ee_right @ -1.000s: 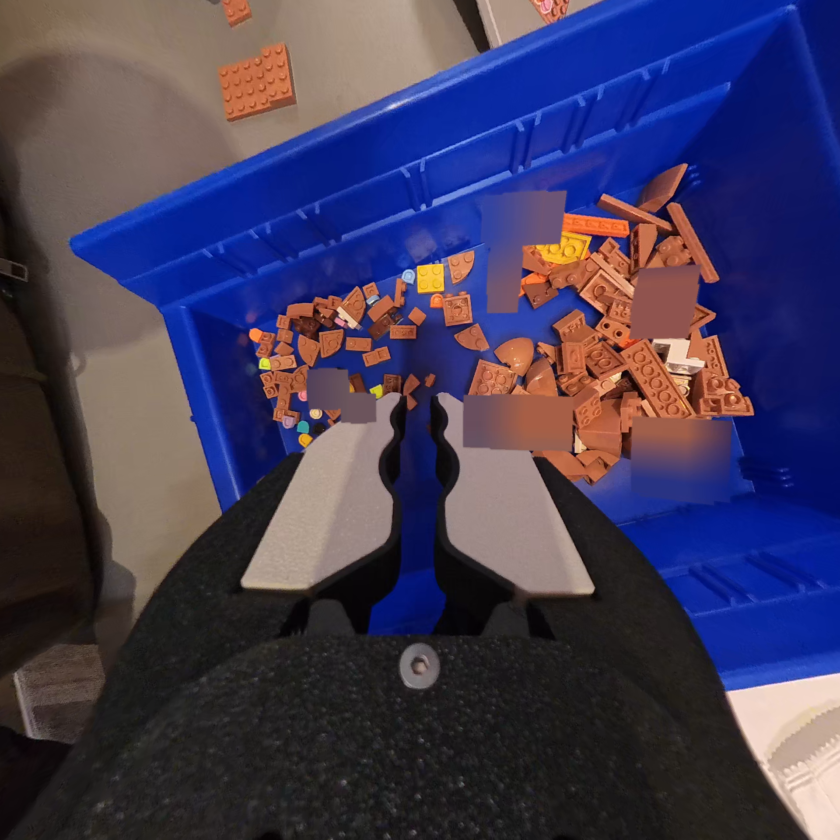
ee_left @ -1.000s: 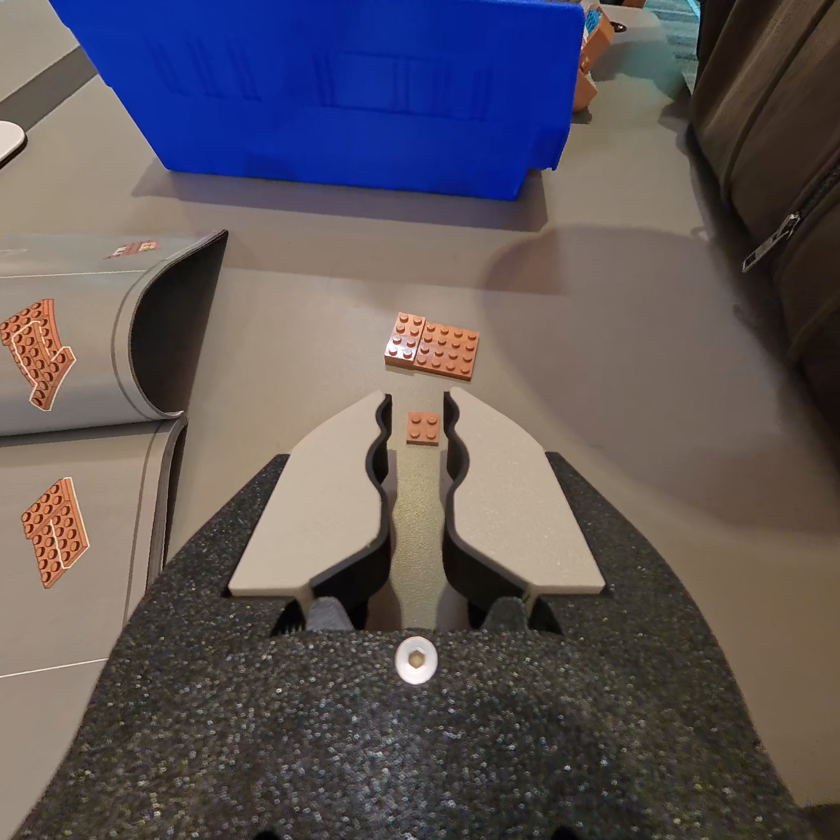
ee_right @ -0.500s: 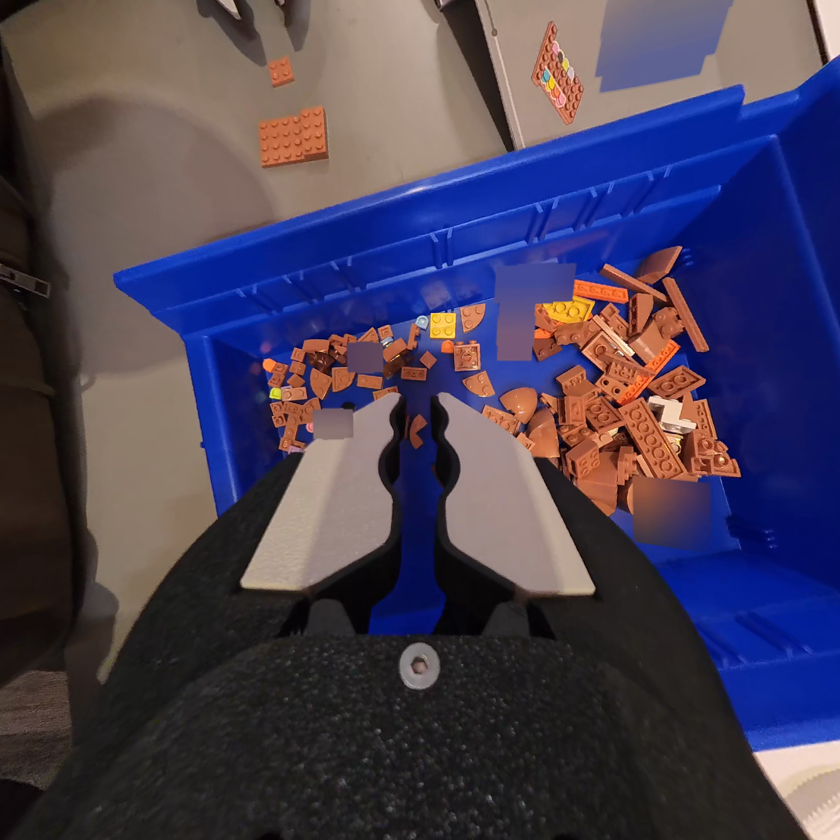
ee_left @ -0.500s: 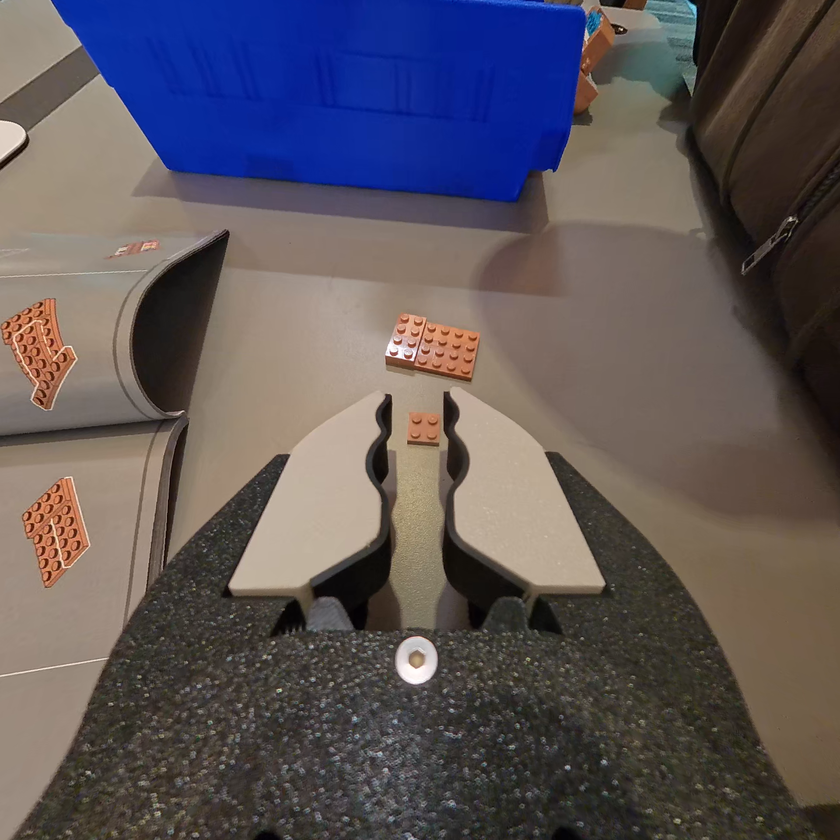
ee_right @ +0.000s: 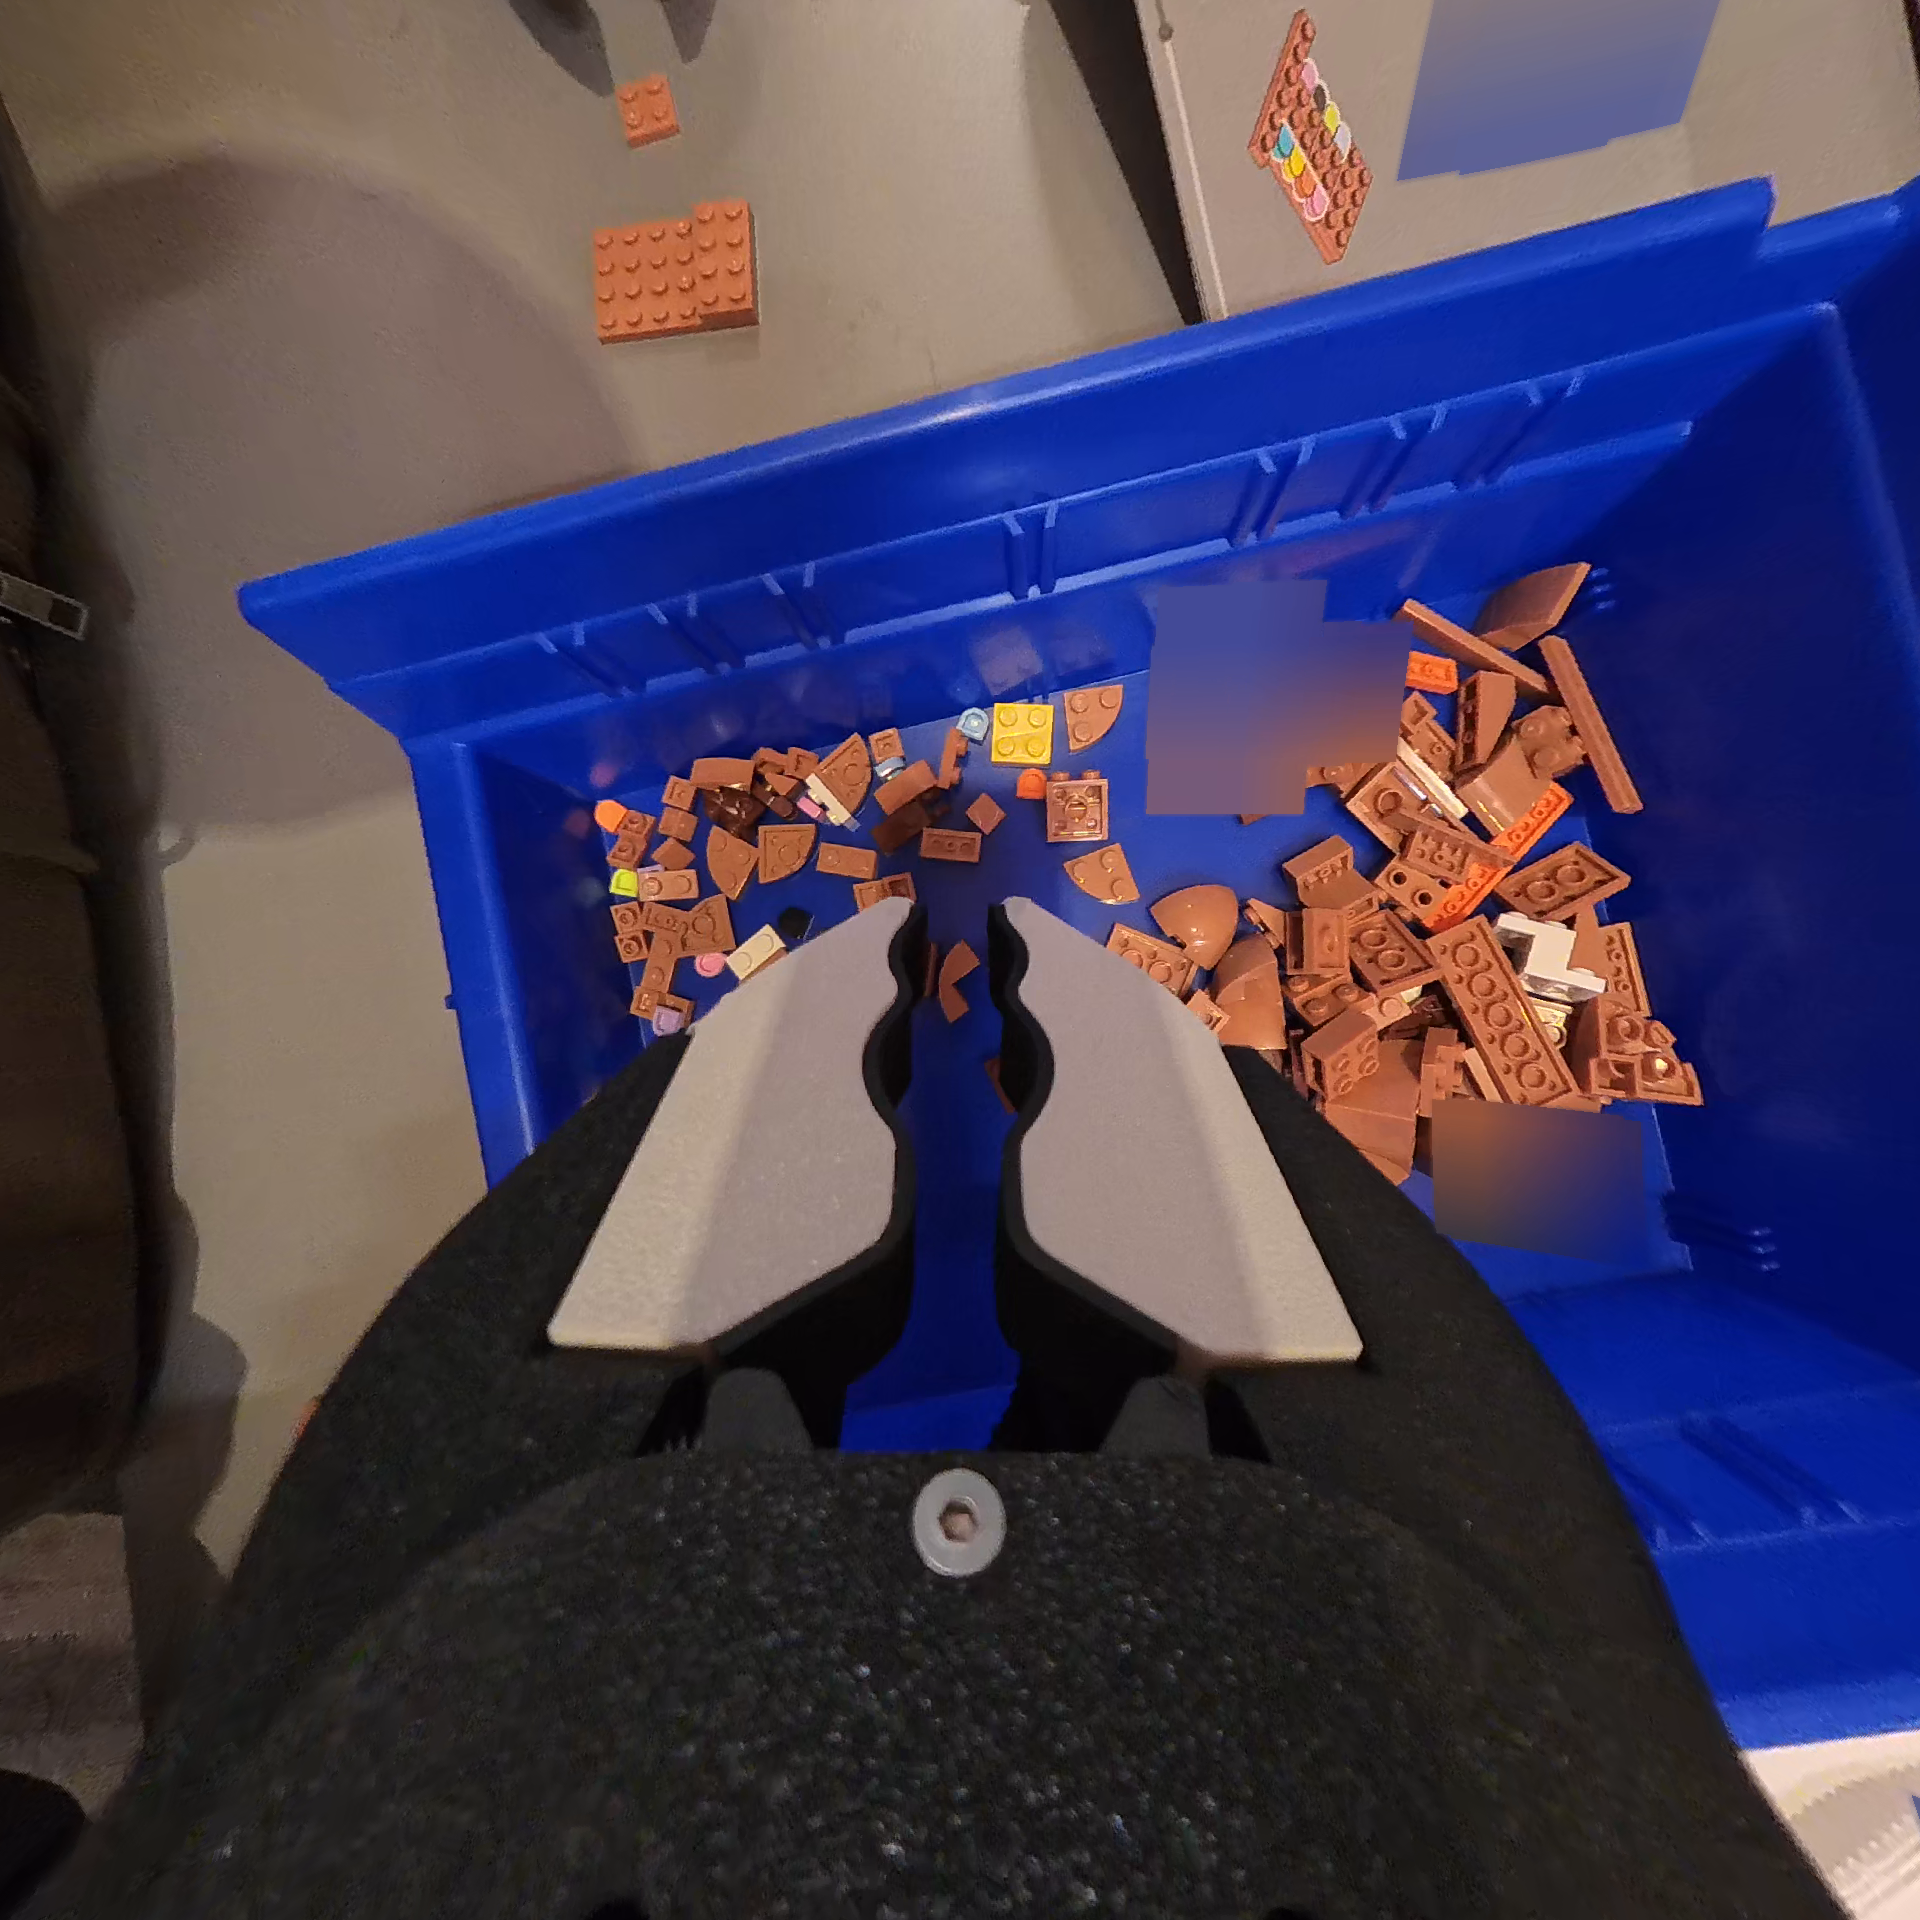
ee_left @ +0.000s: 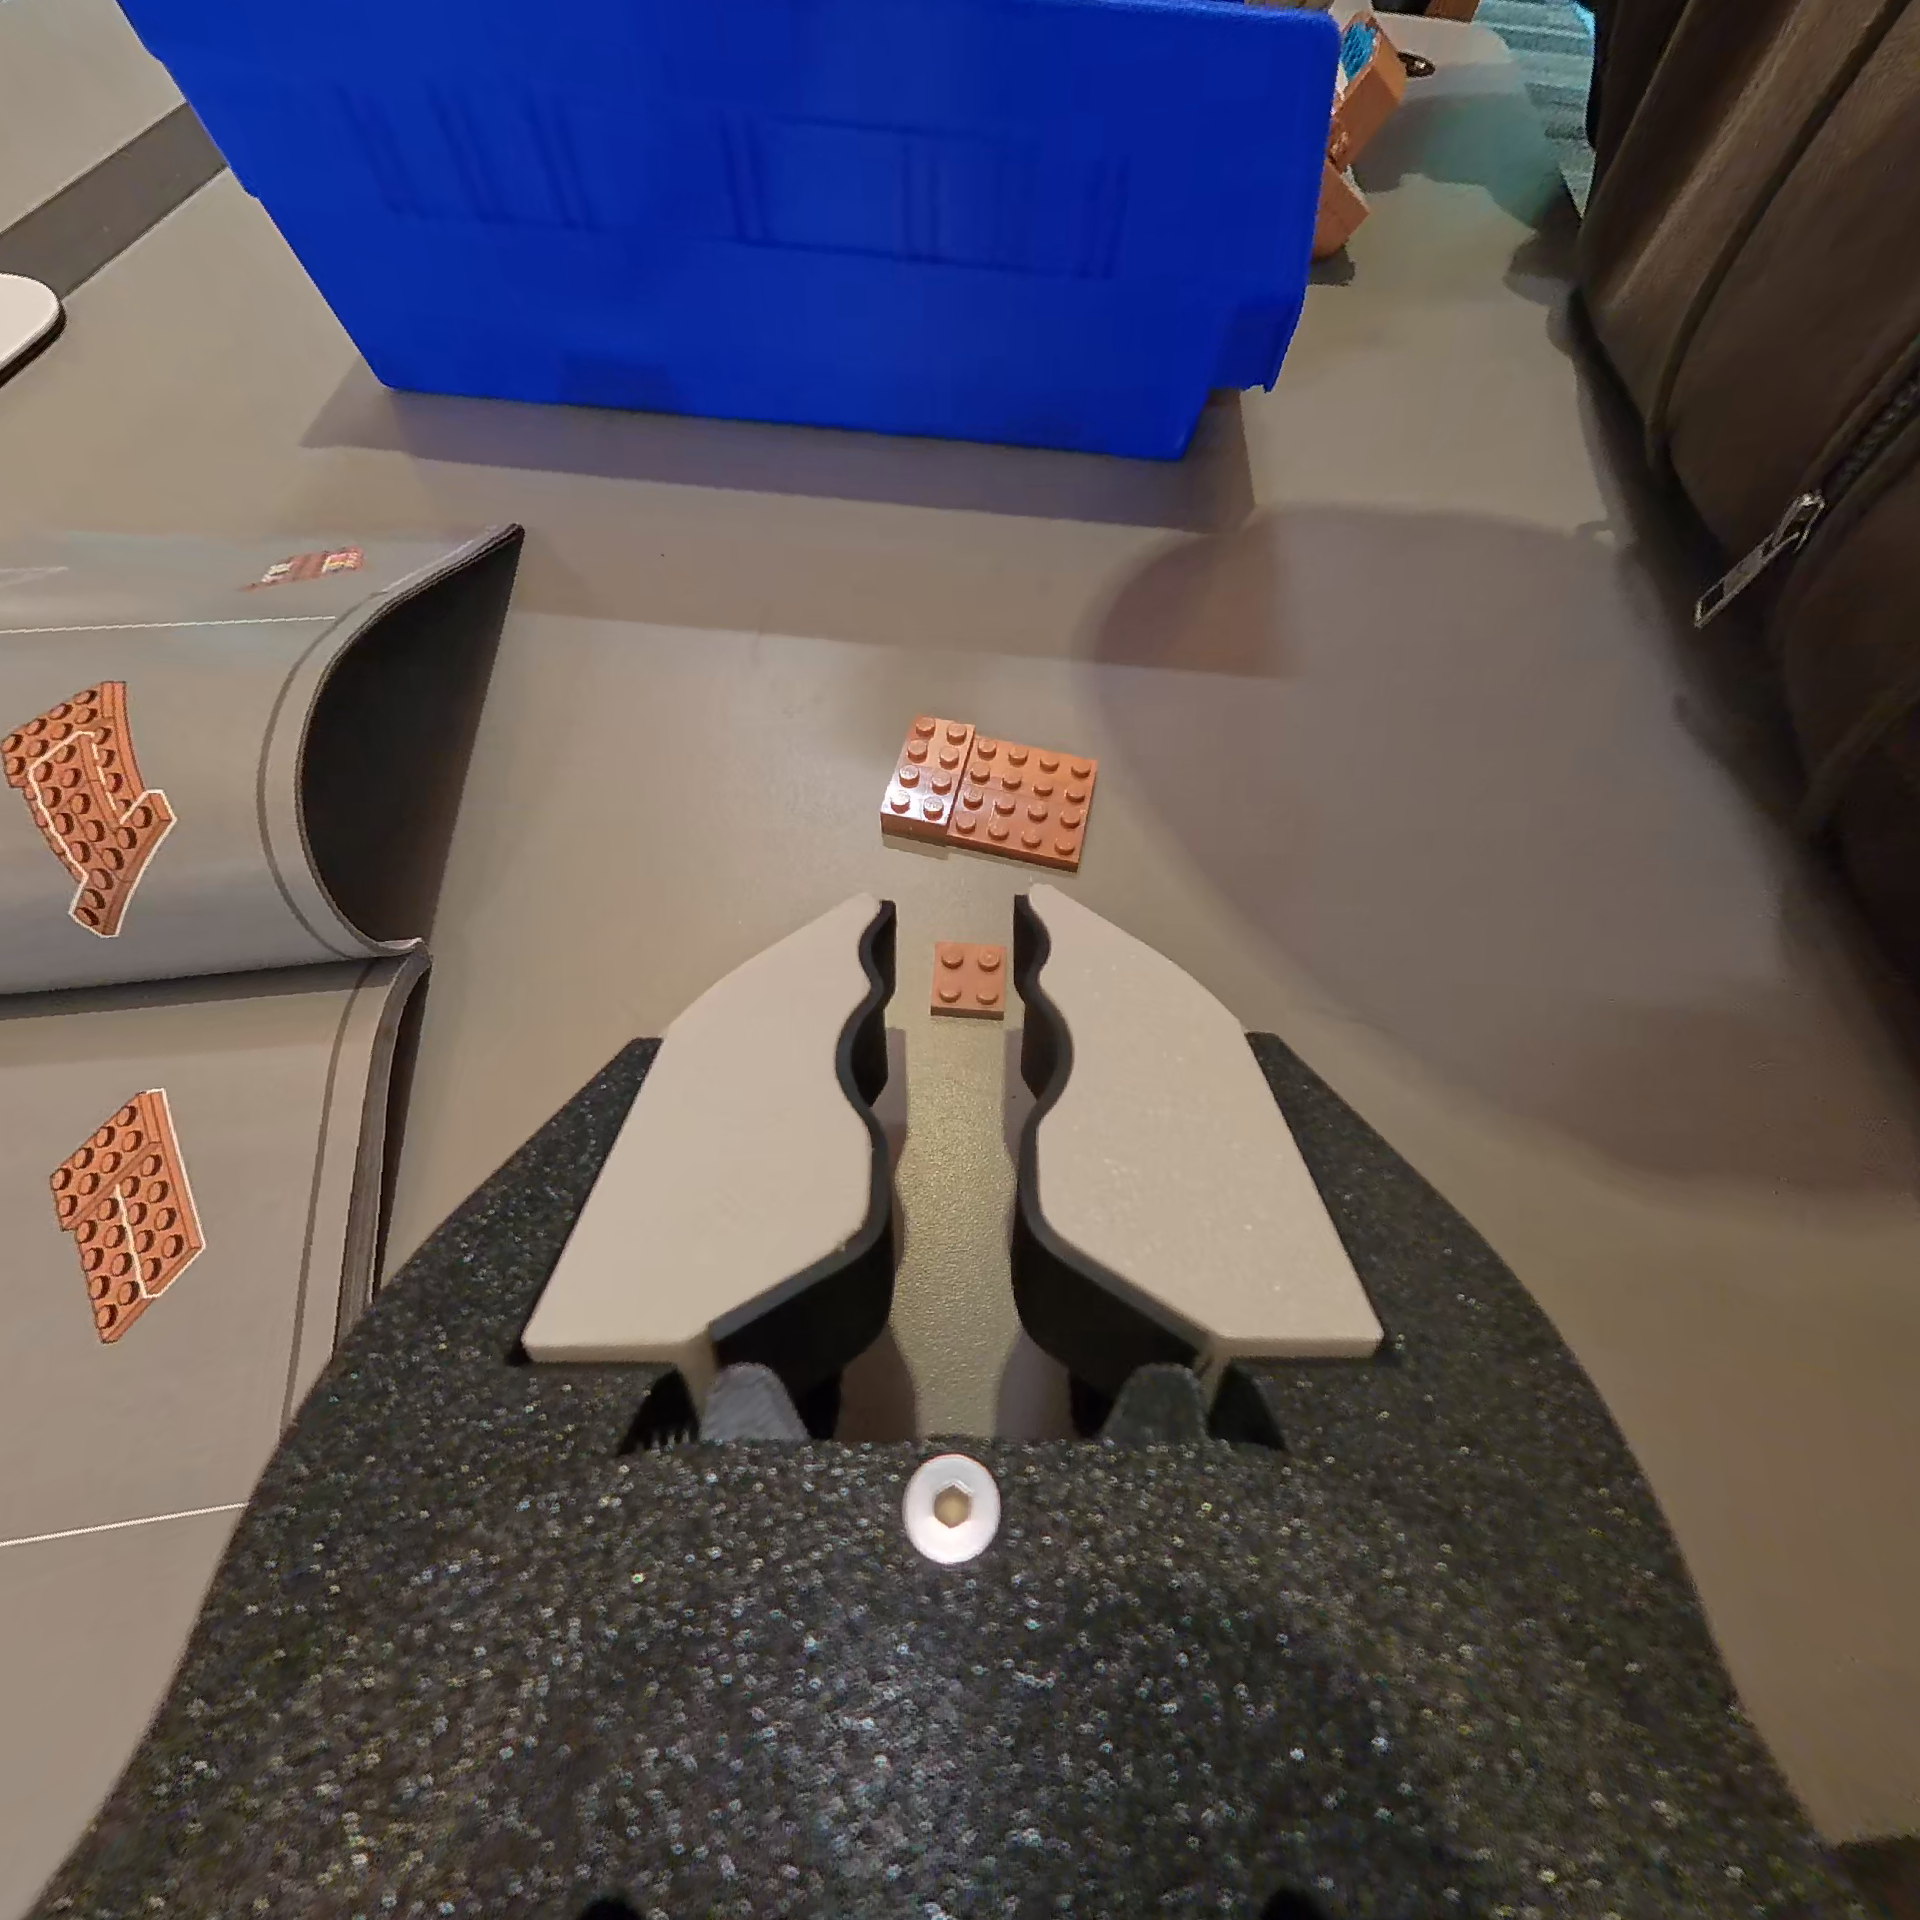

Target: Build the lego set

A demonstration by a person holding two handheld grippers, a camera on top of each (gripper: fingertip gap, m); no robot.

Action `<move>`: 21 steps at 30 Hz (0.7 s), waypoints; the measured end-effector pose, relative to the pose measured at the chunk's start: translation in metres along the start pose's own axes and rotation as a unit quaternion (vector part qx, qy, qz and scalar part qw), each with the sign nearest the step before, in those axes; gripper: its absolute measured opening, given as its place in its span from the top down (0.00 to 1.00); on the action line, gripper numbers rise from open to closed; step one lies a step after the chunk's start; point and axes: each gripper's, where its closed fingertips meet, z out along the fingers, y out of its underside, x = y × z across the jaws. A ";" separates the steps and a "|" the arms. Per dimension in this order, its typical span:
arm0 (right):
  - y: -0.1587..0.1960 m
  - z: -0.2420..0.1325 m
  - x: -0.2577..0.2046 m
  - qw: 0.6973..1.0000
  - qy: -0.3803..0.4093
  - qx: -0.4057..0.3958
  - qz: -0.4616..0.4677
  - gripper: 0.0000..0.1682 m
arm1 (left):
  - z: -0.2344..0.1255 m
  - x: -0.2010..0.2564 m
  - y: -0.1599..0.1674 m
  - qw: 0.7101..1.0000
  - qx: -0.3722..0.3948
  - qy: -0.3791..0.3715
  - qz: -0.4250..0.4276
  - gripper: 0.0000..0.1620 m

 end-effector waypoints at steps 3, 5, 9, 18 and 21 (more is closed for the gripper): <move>0.001 0.001 -0.001 1.000 -0.002 -0.003 -0.003 0.93 | 0.000 0.000 0.000 1.000 0.000 0.000 0.001 0.87; 0.001 0.002 -0.001 1.000 -0.002 -0.006 -0.005 0.93 | 0.000 0.000 0.000 1.000 -0.001 0.000 0.001 0.87; 0.002 0.003 -0.002 1.000 -0.005 -0.011 -0.008 0.93 | 0.000 0.000 0.000 1.000 -0.001 0.000 0.001 0.87; -0.006 -0.007 0.002 1.000 -0.002 0.028 -0.004 0.93 | 0.000 0.000 0.000 1.000 -0.001 0.000 0.003 0.87; -0.015 -0.018 0.008 0.998 0.007 0.069 -0.001 0.93 | 0.000 0.000 0.000 1.000 -0.001 0.000 0.004 0.87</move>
